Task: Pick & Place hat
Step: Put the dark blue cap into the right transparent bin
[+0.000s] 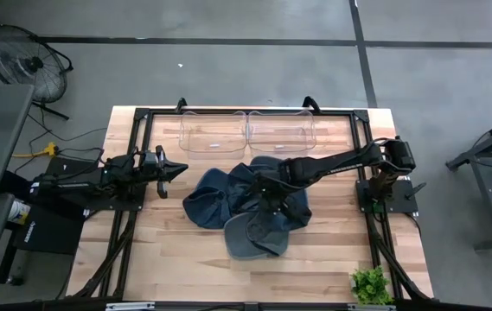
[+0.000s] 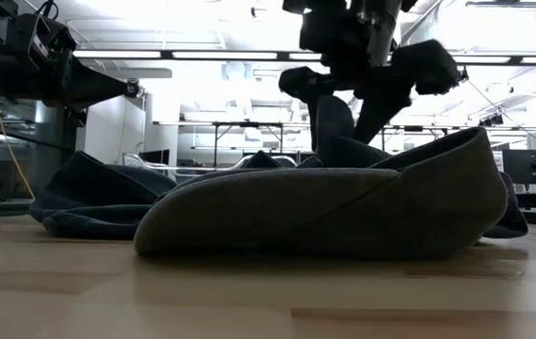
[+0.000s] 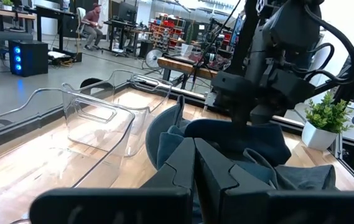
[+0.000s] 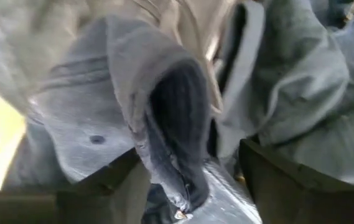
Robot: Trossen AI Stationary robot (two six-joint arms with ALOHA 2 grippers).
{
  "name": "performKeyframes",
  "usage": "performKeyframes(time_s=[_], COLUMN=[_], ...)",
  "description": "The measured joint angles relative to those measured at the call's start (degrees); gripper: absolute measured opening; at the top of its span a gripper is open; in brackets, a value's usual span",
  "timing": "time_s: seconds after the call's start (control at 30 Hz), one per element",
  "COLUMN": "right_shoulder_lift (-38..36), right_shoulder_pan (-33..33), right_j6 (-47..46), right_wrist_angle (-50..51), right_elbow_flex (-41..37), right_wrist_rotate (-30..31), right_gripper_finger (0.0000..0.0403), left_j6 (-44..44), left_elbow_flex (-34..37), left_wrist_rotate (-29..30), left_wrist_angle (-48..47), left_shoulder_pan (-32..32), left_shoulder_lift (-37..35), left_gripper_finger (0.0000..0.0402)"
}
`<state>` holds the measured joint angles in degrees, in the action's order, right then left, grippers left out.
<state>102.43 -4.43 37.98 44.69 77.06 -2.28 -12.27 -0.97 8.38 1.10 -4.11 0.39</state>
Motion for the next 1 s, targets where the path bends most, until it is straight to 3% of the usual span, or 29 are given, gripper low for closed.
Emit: performKeyframes(time_s=[0.5,1.0], right_shoulder_lift=[-2.63,-8.23], right_shoulder_pan=[1.08,3.05], right_j6=[-1.95,-5.52], right_wrist_angle=[2.35,11.67], right_elbow_flex=[0.0,3.4], right_wrist_rotate=[1.85,2.38], right_gripper_finger=[0.0022,0.0014], left_j6=[-0.01,0.0], left_elbow_flex=[0.0,0.0], left_wrist_rotate=[0.0,0.0], left_wrist_angle=[0.01,0.0], left_shoulder_pan=[0.0,0.01], left_shoulder_lift=[0.01,-0.01], left_gripper_finger=[0.0,0.0])
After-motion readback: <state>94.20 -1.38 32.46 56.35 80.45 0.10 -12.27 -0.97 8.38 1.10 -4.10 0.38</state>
